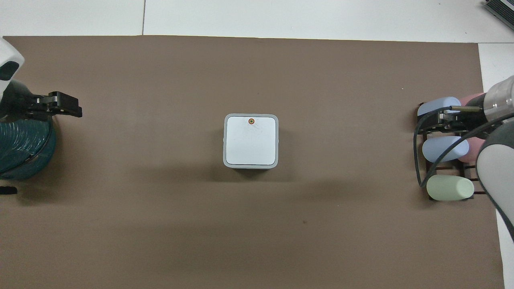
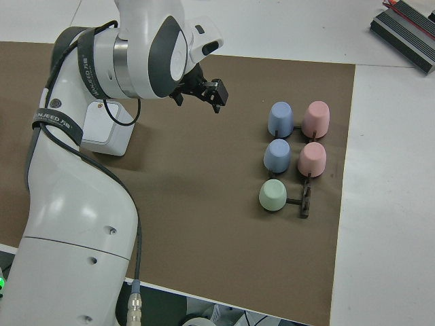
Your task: Close trash can lid
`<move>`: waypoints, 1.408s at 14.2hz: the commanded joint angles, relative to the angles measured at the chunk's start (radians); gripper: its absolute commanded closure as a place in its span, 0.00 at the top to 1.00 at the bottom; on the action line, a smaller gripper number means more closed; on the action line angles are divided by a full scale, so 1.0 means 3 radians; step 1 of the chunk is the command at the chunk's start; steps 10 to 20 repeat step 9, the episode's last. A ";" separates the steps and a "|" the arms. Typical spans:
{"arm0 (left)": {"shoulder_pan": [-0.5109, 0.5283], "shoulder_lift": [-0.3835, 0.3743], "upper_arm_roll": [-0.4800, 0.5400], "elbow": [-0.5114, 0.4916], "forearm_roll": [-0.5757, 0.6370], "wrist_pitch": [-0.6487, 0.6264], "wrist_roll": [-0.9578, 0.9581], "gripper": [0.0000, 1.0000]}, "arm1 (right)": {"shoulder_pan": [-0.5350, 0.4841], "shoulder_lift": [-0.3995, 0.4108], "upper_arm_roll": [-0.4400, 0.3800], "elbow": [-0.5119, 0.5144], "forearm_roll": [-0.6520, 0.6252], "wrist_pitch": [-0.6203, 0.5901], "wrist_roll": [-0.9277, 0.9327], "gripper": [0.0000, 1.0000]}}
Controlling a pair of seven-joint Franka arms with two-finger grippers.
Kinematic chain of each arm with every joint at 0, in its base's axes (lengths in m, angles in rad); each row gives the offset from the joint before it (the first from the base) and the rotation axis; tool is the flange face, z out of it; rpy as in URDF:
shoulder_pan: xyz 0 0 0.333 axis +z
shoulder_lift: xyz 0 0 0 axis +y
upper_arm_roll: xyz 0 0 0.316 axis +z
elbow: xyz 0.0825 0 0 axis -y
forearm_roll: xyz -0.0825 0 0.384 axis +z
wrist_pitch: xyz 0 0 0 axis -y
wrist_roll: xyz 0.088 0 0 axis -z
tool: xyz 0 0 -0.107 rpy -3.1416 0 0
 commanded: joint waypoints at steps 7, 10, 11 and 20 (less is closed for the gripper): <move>0.0004 -0.0071 -0.0088 -0.0051 0.0320 -0.0122 0.0241 1.00 | -0.0043 -0.0055 0.0034 -0.0053 0.0019 -0.0001 0.0025 1.00; 0.0009 -0.0086 -0.0088 -0.0067 0.0320 -0.0142 0.0246 1.00 | -0.0043 -0.0055 0.0034 -0.0053 0.0019 -0.0001 0.0025 1.00; 0.0009 -0.0086 -0.0088 -0.0067 0.0320 -0.0142 0.0246 1.00 | -0.0043 -0.0055 0.0034 -0.0053 0.0019 -0.0001 0.0025 1.00; 0.0009 -0.0086 -0.0088 -0.0067 0.0320 -0.0142 0.0246 1.00 | -0.0043 -0.0055 0.0034 -0.0053 0.0019 -0.0001 0.0025 1.00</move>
